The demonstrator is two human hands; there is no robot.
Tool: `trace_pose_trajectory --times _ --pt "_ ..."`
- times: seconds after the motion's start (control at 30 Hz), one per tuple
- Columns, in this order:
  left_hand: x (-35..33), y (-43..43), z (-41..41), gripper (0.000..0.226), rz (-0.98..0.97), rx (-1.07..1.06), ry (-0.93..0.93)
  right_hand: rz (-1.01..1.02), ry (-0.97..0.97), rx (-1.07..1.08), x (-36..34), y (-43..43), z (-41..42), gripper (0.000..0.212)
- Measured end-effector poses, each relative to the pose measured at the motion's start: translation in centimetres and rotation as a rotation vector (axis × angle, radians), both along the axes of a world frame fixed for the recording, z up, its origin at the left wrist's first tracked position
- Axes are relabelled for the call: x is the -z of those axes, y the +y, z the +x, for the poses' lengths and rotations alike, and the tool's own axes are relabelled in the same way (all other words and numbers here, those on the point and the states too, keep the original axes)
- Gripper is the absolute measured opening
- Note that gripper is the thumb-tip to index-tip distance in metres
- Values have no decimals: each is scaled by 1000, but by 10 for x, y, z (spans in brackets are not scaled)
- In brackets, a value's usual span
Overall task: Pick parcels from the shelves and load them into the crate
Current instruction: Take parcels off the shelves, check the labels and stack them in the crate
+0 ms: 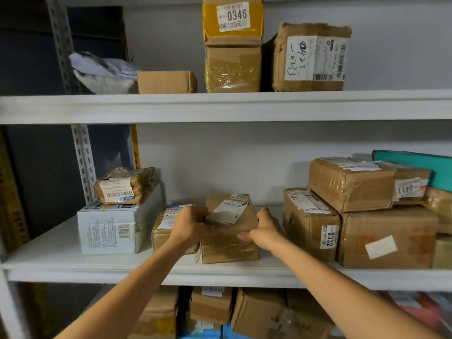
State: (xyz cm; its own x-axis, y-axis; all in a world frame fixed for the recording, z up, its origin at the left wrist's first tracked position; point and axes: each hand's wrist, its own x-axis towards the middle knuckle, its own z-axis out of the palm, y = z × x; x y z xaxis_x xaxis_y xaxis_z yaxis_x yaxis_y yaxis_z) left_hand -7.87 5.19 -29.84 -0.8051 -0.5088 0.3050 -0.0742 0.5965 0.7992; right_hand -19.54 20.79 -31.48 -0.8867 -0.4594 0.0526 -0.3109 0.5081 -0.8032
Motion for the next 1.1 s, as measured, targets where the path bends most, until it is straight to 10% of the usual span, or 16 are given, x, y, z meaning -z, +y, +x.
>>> trace_pose_trajectory --times 0.47,0.83,1.1 --pt "-21 128 -49 57 -67 223 93 122 488 327 -31 123 29 50" --pt "9 182 -80 77 185 361 8 -186 171 288 -15 150 25 75" --pt "12 173 -57 61 549 479 127 -328 125 345 -20 136 21 49"
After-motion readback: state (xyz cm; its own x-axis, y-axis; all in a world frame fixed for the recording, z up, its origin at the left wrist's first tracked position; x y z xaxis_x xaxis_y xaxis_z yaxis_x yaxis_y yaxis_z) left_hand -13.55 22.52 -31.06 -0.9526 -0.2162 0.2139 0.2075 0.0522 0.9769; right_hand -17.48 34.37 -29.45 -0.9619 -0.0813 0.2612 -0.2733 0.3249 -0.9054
